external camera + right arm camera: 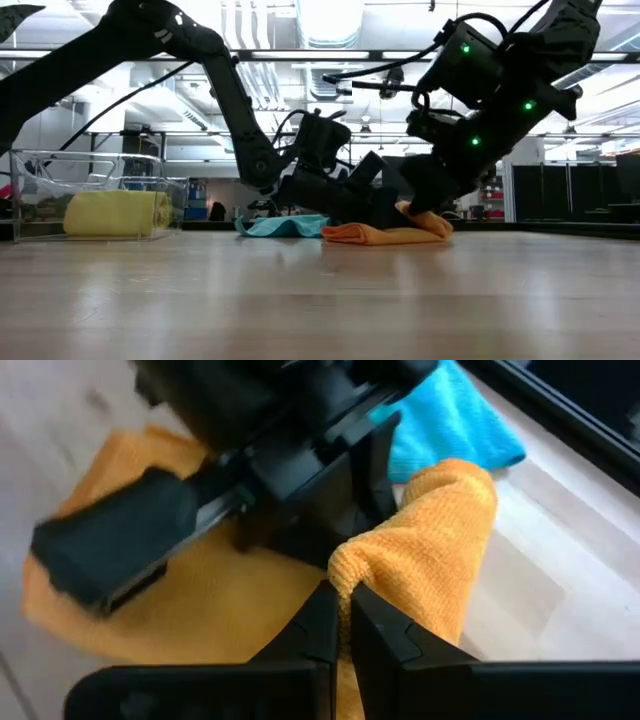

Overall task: Roll microfiber towels into tight, uniform cylinder then place into a basket
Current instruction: Roll the orange microfiber towel

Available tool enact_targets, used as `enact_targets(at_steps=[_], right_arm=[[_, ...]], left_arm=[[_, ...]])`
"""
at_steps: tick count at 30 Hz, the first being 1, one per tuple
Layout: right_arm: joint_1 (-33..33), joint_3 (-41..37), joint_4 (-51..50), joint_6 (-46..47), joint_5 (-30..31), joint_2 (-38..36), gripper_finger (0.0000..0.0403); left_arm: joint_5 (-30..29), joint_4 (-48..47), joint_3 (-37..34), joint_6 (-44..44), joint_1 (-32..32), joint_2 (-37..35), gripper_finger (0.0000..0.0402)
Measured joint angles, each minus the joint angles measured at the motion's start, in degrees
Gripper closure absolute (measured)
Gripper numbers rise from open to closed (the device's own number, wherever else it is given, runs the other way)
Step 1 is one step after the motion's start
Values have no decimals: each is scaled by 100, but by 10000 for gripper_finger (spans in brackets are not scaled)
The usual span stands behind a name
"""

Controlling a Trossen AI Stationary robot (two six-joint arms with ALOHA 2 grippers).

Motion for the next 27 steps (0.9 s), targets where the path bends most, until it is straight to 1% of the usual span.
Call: enact_targets(at_steps=[4,10,12,16,20,24,27], right_arm=[[11,-83,-15,-400,-158,0,390],[15,-157,6,-1157,-518,-7,390],[15,-170,14,-1315,-541,-7,390],[17,-187,11,-1547,-578,-7,390],[20,-208,9,-1637,-595,-7,390],[24,-245,2,-1637,-623,-7,390],[24,-285,2,-1639,-707,-7,390]], left_arm=[[-4,-72,-15,217,0,-74,402],[42,-224,-91,265,-4,-261,402],[46,-220,-124,305,-3,-299,402],[34,-475,-136,668,-2,-388,402],[9,-845,-146,737,0,-550,402],[-45,-1437,-207,1147,11,-911,402],[-247,-1891,-229,1333,26,-1228,402]])
